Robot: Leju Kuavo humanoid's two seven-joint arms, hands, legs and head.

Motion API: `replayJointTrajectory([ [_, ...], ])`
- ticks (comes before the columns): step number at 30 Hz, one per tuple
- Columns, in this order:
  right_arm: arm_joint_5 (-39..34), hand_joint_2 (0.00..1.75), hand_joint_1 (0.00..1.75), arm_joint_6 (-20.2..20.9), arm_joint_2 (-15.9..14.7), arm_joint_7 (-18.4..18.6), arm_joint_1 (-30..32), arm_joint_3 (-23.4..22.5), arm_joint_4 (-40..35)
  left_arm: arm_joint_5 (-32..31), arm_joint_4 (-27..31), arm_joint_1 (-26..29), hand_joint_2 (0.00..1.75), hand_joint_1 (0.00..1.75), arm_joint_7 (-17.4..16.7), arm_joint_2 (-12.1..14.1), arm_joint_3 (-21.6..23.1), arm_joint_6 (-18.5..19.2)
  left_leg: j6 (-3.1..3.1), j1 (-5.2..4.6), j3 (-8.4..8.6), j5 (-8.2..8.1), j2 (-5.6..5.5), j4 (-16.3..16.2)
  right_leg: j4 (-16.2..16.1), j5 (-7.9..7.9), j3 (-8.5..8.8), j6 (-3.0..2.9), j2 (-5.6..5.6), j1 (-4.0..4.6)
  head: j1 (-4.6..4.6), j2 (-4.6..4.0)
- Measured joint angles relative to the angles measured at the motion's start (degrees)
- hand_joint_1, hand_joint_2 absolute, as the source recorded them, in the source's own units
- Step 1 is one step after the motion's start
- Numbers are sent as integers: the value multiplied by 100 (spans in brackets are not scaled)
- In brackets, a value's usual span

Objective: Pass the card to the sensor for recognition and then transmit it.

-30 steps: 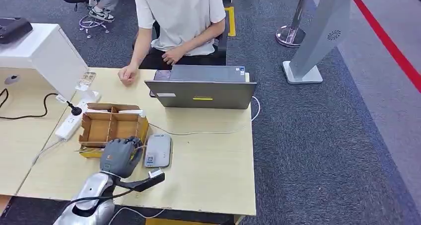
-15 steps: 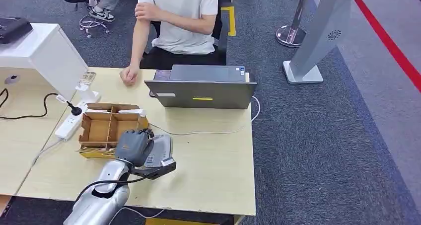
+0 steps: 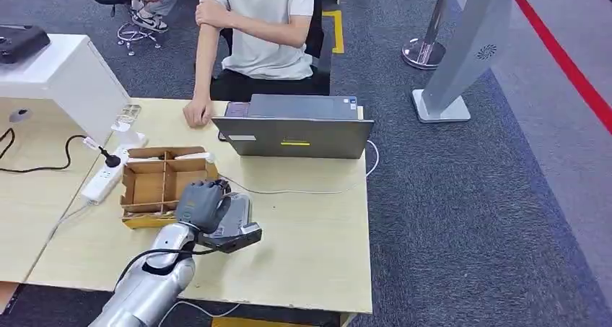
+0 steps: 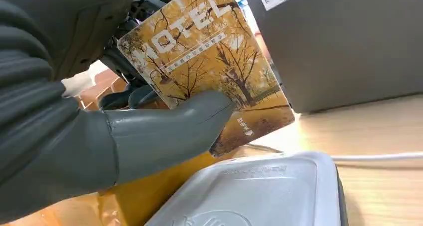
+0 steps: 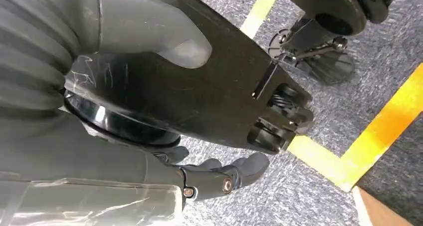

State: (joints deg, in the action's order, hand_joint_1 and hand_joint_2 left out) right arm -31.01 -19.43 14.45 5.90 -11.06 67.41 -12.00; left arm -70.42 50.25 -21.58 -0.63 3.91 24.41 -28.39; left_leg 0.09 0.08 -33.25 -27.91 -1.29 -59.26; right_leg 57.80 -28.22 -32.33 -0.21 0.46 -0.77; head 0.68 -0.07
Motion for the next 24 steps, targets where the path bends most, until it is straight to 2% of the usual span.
replayJointTrajectory([
  [4, 0, 175, 0, 0, 0, -42, 0, 0, 0, 107, 22, -84, 175, 175, -26, 9, 79, 404, 1, 0, 12, 7, -14, 2, 0, 0, 19, 0, -18, 0, -2, 0],
  [8, 0, 175, 0, 0, 0, -48, 1, 0, 0, 170, 179, -77, 175, 175, -66, 46, 138, 588, -3, 0, 16, 19, -18, 2, 1, 2, 24, 0, -19, 0, -2, 0],
  [24, 11, 175, 0, -61, 0, -53, 1, 0, 0, 57, 1095, 463, 175, 175, -284, 424, 240, 533, -7, 1, 0, 21, -13, 2, 2, 7, 2, -2, -13, 0, -2, 0],
])
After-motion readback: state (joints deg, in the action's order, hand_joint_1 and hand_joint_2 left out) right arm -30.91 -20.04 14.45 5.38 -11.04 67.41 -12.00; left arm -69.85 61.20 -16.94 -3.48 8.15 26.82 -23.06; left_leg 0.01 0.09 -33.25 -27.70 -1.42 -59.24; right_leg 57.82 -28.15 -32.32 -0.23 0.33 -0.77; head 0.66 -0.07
